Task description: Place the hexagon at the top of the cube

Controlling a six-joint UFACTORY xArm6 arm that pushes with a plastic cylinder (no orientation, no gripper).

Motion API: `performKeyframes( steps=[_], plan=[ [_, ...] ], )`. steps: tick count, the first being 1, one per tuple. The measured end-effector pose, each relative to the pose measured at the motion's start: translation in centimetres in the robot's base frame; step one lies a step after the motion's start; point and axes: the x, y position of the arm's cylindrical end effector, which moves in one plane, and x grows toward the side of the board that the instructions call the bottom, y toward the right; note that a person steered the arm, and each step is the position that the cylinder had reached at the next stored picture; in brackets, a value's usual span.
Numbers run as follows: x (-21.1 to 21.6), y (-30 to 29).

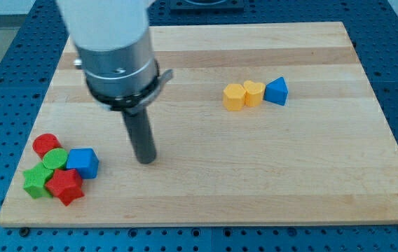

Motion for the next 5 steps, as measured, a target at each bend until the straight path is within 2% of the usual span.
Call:
performKeyframes(
  steps=[1, 4, 5],
  plan=[
    [0.4, -3.3],
    [1.3, -7.7],
    [-0.1, -4.0]
  ],
)
